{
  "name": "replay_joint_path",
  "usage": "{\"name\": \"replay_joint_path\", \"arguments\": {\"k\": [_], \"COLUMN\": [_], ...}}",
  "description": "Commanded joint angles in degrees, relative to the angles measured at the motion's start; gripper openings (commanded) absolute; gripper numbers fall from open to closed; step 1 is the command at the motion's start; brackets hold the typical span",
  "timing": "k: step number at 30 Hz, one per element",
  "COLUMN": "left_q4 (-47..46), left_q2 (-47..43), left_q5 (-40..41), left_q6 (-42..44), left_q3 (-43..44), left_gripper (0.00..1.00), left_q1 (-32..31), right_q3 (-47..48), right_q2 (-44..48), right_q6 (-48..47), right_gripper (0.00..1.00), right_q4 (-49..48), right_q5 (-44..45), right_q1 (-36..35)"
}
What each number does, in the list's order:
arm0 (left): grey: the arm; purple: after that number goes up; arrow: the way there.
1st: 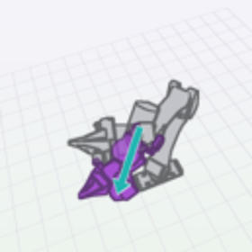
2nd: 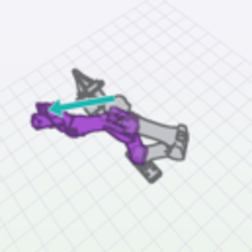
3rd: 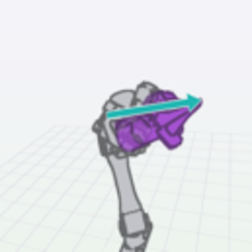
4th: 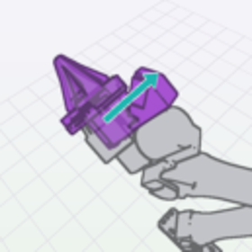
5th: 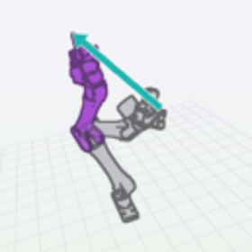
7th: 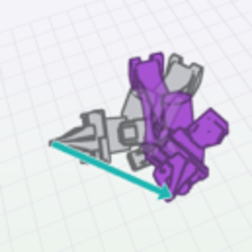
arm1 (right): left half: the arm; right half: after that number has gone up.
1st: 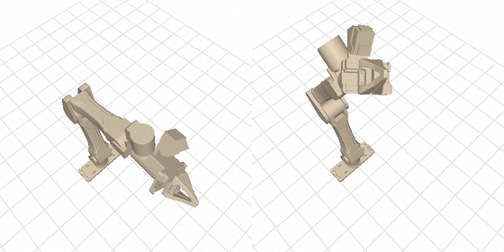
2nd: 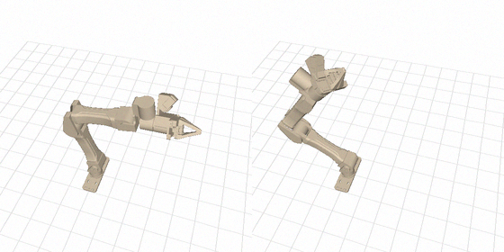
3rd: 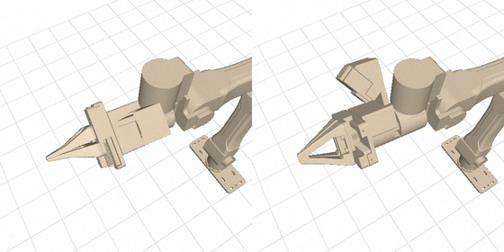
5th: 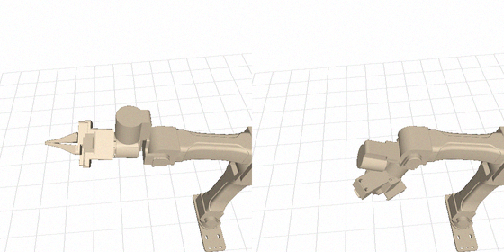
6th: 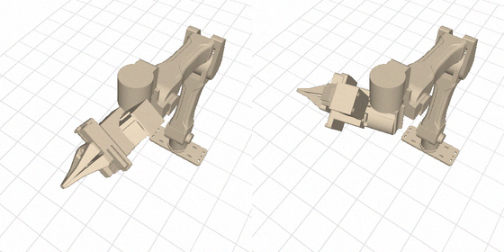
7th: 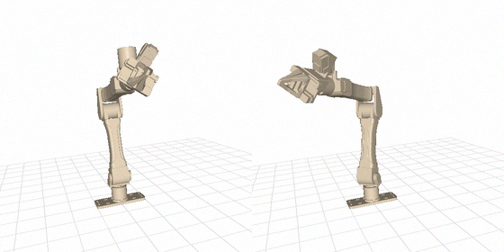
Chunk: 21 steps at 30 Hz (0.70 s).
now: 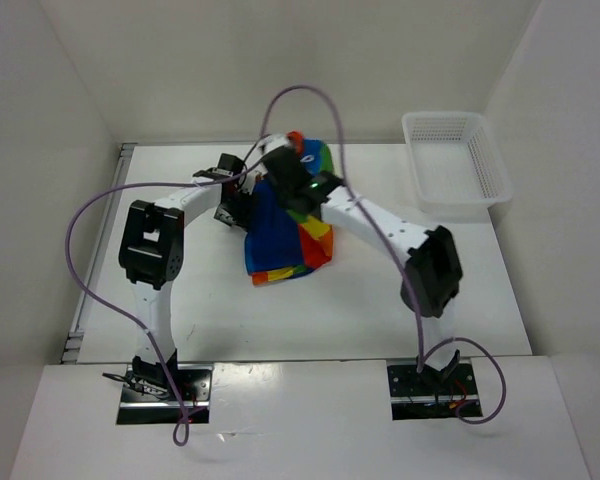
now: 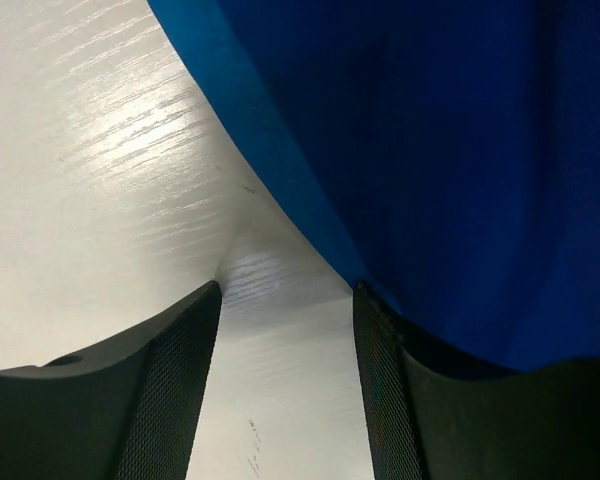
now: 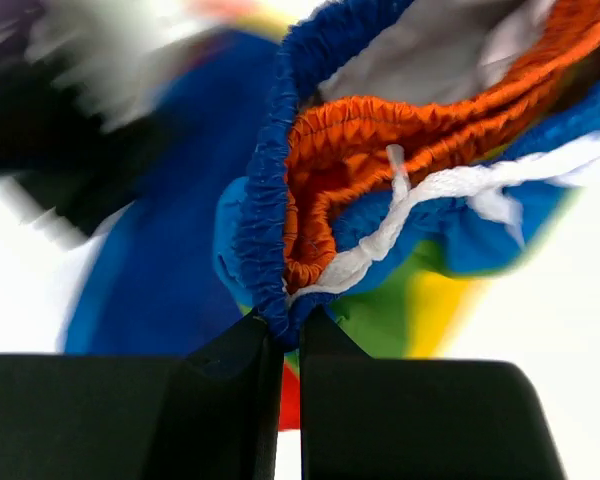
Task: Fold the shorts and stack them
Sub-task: Fold the shorts
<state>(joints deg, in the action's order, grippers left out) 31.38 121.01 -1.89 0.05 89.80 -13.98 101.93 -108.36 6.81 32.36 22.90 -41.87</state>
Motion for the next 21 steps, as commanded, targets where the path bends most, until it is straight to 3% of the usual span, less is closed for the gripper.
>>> {"name": "replay_joint_path", "arguments": {"k": [1,11,14,21], "left_q4": [1.67,1.14,1.14,5.79], "left_q2": [2.30,1.68,1.07,-2.97], "left_q5": [-4.26,-5.58,-4.53,-5.40], "left_q6": [-0.05,-0.05,-0.05,-0.05], "left_q3": [-0.76,-2.08,-2.70,1.95], "left_gripper": [0.63,0.63,0.67,0.73], "left_q1": [0.44,5.54,6.06,16.24], "right_q3": [3.97,0.04,-1.38,-5.95], "right_q2": [-9.05,-14.87,-14.34,-10.13], "right_q6": [-8.91,-6.73,-6.20,-2.51], "right_gripper": [0.00,0.00,0.00,0.03], "right_q4": [3.93,-0.71,-1.25,-5.81], "right_q5": [-0.39,-7.51,-7.51,-6.90], "right_q1": [-6.64,-12.80,-13.33,-13.33]}}
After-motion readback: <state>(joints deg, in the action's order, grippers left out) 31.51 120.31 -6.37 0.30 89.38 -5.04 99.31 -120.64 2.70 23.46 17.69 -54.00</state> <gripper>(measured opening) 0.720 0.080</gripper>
